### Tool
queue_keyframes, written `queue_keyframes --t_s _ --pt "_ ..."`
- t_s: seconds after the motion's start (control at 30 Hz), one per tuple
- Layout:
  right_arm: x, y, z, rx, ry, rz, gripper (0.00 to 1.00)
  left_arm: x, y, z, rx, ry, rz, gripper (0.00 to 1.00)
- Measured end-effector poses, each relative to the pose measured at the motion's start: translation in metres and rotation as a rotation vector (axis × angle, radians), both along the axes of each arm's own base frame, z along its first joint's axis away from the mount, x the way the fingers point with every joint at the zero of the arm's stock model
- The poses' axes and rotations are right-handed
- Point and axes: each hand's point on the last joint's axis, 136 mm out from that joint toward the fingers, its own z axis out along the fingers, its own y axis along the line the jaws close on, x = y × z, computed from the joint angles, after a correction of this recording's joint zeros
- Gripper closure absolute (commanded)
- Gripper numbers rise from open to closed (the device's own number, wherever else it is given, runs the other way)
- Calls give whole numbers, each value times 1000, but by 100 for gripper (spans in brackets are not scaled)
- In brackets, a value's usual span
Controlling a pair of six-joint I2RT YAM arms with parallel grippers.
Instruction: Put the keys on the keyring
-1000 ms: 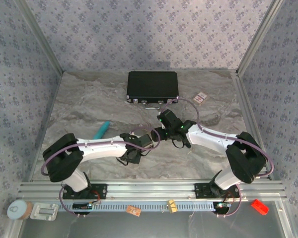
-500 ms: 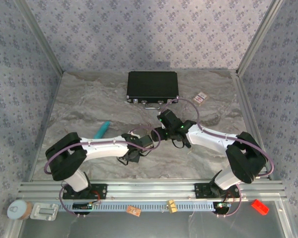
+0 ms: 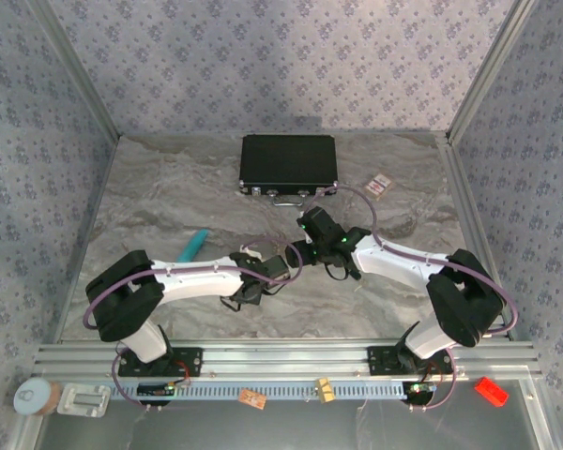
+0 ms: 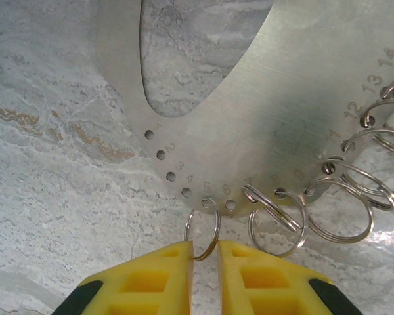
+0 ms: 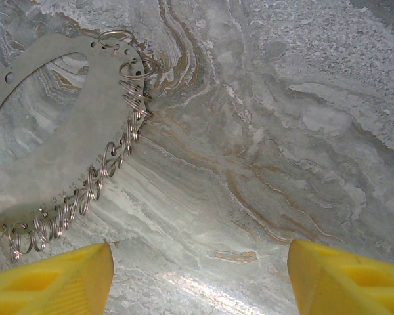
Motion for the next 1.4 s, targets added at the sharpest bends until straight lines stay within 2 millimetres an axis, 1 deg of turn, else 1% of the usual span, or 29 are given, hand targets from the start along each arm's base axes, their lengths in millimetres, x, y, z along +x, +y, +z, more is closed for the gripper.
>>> queue_keyframes --t_s 0.3,0.5,0.7,0.77,0.87,0.97,1.07,1.13,1.2,1.33,1.4 --pt "0 0 0 -1 1 0 28 8 0 -1 -18 -1 13 83" --pt "0 0 0 -1 1 1 28 10 1 -1 -25 8 14 87" --pt "-1 0 0 -2 2 0 28 10 0 -4 -36 13 15 88" --pt "-1 0 -1 -3 3 0 28 10 1 -5 -37 13 17 91" --pt "-1 0 0 -1 4 -3 28 11 2 -5 -38 12 25 98" --pt "-1 0 2 8 2 -8 28 12 4 -5 -33 7 29 100" --pt "-2 0 13 37 -22 -5 26 14 5 -2 -36 -10 26 100" --pt "-6 -3 25 79 -59 -1 24 15 9 7 -51 -42 14 100" --pt "-12 -8 40 127 -109 1 23 18 10 21 -94 -97 -6 100" --pt "-19 -21 77 240 -269 1 21 30 6 61 -218 -261 -94 100" --pt "-20 -29 91 272 -346 2 20 35 3 78 -264 -342 -157 100"
